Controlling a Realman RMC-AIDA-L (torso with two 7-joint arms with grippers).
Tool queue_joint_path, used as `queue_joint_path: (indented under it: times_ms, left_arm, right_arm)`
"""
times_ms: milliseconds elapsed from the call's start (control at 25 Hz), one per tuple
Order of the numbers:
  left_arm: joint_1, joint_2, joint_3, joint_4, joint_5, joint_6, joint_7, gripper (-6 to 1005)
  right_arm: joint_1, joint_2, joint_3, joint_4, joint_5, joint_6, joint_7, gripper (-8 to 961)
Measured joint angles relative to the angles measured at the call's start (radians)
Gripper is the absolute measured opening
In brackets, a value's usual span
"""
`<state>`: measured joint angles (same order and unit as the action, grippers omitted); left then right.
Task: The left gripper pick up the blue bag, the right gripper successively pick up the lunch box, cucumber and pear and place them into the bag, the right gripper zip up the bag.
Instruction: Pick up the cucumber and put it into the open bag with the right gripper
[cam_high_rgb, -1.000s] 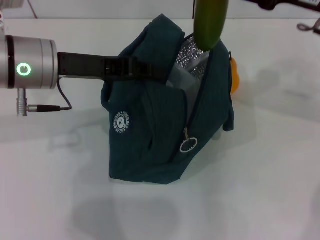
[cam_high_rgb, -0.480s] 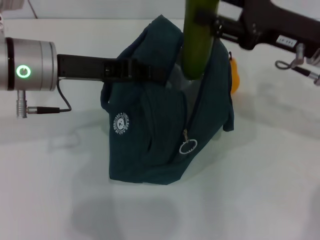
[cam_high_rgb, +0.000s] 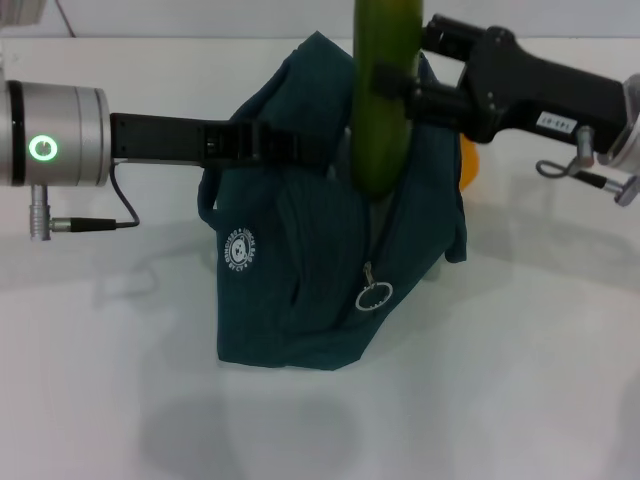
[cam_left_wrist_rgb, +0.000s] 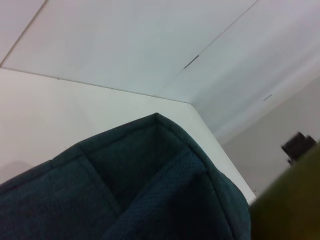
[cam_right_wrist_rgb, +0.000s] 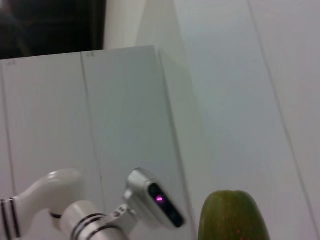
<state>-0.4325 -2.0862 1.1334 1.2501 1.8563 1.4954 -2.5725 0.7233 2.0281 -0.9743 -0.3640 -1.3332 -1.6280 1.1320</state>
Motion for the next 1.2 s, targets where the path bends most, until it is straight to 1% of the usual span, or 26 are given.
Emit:
queue_joint_path:
  times_ms: [160,440,840,1080,1200]
  left_arm:
    - [0.0,0.0,-0.002,-0.008,0.001,-0.001,0.003,35]
    - [0.0,0.002,-0.005,-0.024,-0.002,-0.003,0.013,35]
    - [-0.003,0.002,-0.006,-0.025,-0.002,-0.003,0.014,36]
    - [-0.003,0.002,-0.006,-0.025,-0.002,-0.003,0.014,36]
    - [-0.003,0.002,-0.006,-0.025,-0.002,-0.003,0.014,36]
  right_arm:
    - [-0.002,0.0,-0.045,0.012,0.023,-0.033,0.001,633]
    - [-0.019,-0.001,-0.093,0.005,0.029,-0.04,-0.002,633]
    - [-0.03,-0.003,-0.097,0.003,0.029,-0.031,-0.006,634]
    - [-0.031,-0.005,-0.096,0.003,0.029,-0.027,-0.007,651]
    - [-0.04,-0.009,-0.09,-0.007,0.029,-0.03,-0.005,678]
